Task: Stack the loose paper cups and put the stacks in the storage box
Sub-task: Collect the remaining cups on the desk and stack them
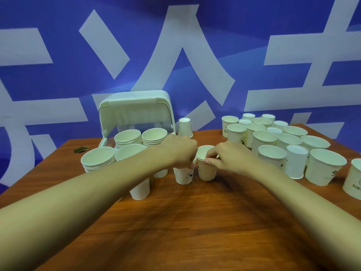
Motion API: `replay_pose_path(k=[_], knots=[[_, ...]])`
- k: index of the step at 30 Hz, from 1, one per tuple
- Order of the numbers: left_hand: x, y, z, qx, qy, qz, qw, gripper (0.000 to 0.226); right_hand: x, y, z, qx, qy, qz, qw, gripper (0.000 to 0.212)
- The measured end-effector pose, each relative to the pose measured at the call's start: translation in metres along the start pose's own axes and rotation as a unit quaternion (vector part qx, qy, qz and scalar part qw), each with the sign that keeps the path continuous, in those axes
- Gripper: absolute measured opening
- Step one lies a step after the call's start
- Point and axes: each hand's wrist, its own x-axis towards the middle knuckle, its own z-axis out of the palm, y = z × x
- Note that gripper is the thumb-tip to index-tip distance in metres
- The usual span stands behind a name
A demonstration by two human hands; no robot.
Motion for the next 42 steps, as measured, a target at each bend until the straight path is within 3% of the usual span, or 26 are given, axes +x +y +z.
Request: replay_pose_path(k=[5,9,13,15,19,23,30,38,42], knots=[[0.002,-0.007,0.001,-0.026,-0.005,0.03,0.999,0.017,0.005,-0.002,-0.013,0.019,-0.01,-0.031,0.999,0.024],[0.014,-0.005,-0.019,0.015,-0.026,0.004,1.0,0.039,0.011,0.008,-0.036,0.045,0.019,-0.034,0.998,0.03],[0.052,-0.025,-0.065,0.068,0.096,-0.016,0.993,0.03,0.041,0.043,-0.062,0.09,0.11,0.015,0.99,0.034],[0.084,-0.034,-0.077,0.097,0.125,-0.023,0.987,0.021,0.068,0.067,-0.069,0.056,0.148,0.053,0.986,0.03],[0.158,-0.046,-0.058,0.117,0.053,-0.065,0.99,0.028,0.119,0.11,-0.057,-0.071,0.119,0.104,0.985,0.018],[0.217,-0.063,-0.012,0.126,-0.006,-0.06,0.99,0.019,0.155,0.133,-0.033,-0.17,0.1,0.134,0.971,0.012],[0.252,-0.083,0.024,0.172,-0.071,-0.071,0.98,0.044,0.183,0.158,-0.016,-0.16,0.089,0.157,0.97,0.015],[0.256,-0.085,0.029,0.219,-0.123,-0.092,0.964,0.036,0.192,0.162,-0.012,-0.131,0.062,0.182,0.973,0.016],[0.252,-0.076,0.013,0.221,-0.144,-0.1,0.959,0.048,0.195,0.154,-0.013,-0.132,0.056,0.156,0.977,0.02]])
